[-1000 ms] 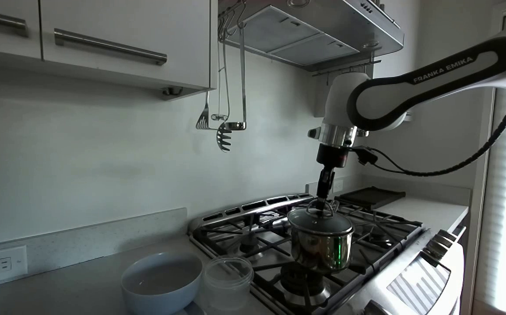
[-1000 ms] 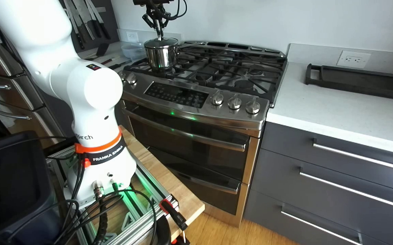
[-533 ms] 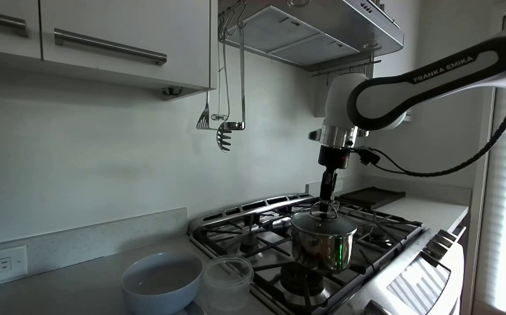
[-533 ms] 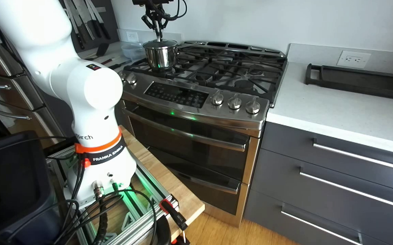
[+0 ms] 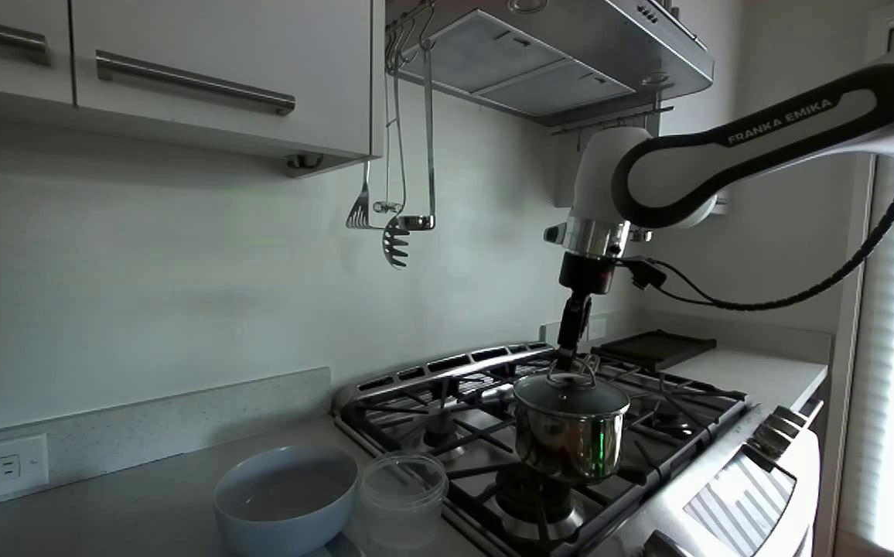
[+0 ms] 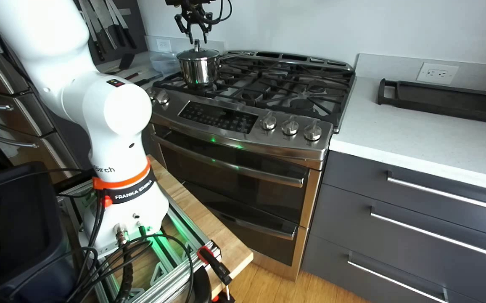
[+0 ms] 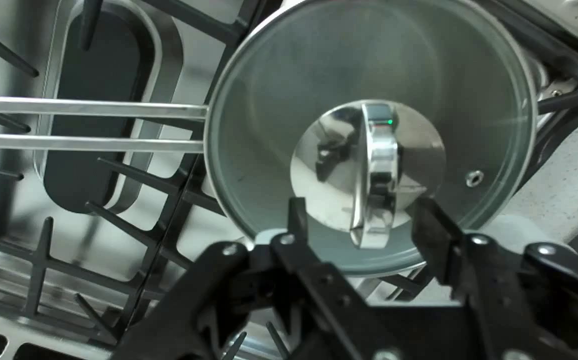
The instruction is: Put the lid on the pot
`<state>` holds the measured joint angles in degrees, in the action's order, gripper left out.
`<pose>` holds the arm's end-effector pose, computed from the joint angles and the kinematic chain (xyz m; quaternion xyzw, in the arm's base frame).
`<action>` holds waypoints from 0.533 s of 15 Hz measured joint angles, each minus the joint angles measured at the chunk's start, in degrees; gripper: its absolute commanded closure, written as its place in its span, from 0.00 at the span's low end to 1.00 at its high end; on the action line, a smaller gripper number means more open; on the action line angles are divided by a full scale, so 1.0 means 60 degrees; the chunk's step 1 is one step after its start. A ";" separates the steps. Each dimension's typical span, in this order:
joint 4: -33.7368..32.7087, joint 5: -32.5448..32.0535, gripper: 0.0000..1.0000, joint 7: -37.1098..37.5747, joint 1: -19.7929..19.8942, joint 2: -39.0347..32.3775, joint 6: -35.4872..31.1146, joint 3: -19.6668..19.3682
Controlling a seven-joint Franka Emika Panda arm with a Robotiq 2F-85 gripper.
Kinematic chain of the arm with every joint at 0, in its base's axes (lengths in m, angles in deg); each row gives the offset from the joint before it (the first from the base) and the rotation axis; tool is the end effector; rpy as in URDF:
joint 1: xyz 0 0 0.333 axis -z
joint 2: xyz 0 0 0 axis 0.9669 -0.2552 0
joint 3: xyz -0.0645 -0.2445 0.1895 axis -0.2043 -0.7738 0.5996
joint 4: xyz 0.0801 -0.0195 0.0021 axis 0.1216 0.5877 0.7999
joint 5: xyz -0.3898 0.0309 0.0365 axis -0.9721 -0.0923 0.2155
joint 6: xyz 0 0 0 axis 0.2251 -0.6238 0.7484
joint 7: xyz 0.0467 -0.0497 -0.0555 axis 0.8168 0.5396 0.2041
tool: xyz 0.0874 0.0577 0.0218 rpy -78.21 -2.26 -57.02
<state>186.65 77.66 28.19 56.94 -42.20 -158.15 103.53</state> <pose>0.4281 0.2959 0.5204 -0.9131 -0.3949 -0.1010 0.0131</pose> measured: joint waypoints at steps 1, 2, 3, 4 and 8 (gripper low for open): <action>-0.0111 -0.0007 0.04 0.0000 0.0003 0.0011 0.0000 -0.0003; -0.0260 -0.0046 0.00 0.0005 0.0005 0.0021 0.0001 -0.0004; -0.0425 -0.0070 0.00 0.0014 0.0009 0.0033 0.0008 -0.0004; -0.0603 -0.0085 0.00 0.0036 0.0015 0.0043 0.0016 -0.0004; -0.1452 -0.0082 0.00 0.0559 0.0131 0.0089 0.0076 -0.0012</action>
<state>177.93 77.17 31.55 57.73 -41.67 -157.69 103.46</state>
